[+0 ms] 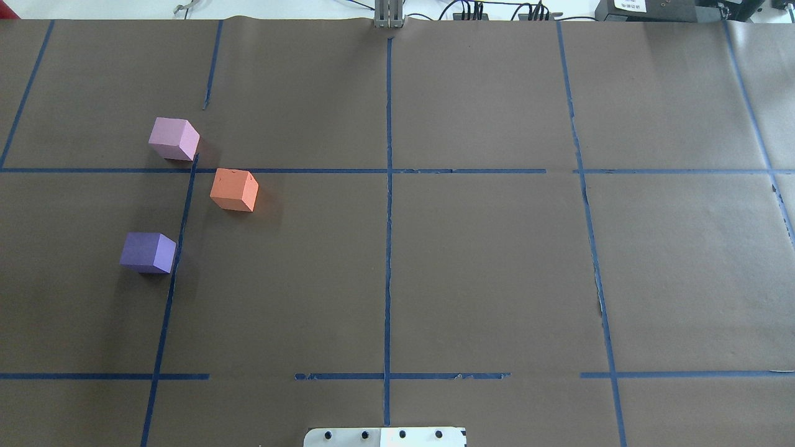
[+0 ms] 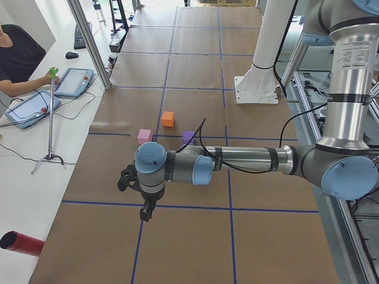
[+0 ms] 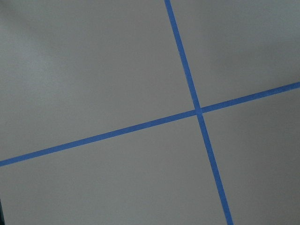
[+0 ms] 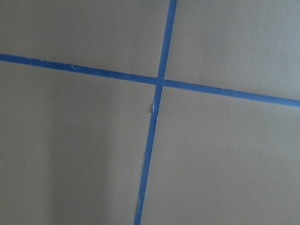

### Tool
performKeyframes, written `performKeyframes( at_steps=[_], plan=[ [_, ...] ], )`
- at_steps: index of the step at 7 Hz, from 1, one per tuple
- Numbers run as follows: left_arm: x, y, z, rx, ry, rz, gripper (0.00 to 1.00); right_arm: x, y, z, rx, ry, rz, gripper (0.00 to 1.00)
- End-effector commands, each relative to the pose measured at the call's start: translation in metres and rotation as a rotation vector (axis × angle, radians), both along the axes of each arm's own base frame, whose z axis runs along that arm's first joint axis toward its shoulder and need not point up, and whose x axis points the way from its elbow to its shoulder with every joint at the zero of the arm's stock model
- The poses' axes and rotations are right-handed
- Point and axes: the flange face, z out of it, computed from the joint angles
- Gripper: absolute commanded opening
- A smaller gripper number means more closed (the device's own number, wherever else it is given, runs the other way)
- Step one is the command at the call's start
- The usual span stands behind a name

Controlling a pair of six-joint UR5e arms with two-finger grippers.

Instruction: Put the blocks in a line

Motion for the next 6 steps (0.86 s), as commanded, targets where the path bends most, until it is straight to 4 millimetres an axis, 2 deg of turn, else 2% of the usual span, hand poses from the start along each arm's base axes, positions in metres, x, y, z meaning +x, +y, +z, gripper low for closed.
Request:
performKeyframes(
  at_steps=[1, 3, 4, 5, 6],
  plan=[
    [0.000, 0.000, 0.000, 0.001, -0.001, 0.000, 1.00, 0.000, 0.000, 0.000, 0.001, 0.000, -0.001, 1.00],
    [0.000, -0.001, -0.001, 0.004, 0.001, 0.001, 1.00, 0.000, 0.000, 0.000, 0.000, 0.000, 0.000, 1.00],
    [0.000, -0.002, -0.009, 0.015, 0.012, 0.000, 1.00, 0.000, 0.000, 0.000, 0.000, 0.000, 0.000, 1.00],
    [0.003, -0.003, -0.026, -0.006, 0.049, -0.037, 1.00, 0.000, 0.000, 0.000, 0.000, 0.000, 0.000, 1.00],
    [0.035, -0.012, -0.073, -0.010, 0.065, -0.064, 1.00, 0.000, 0.000, 0.000, 0.001, 0.000, -0.001, 1.00]
  ],
)
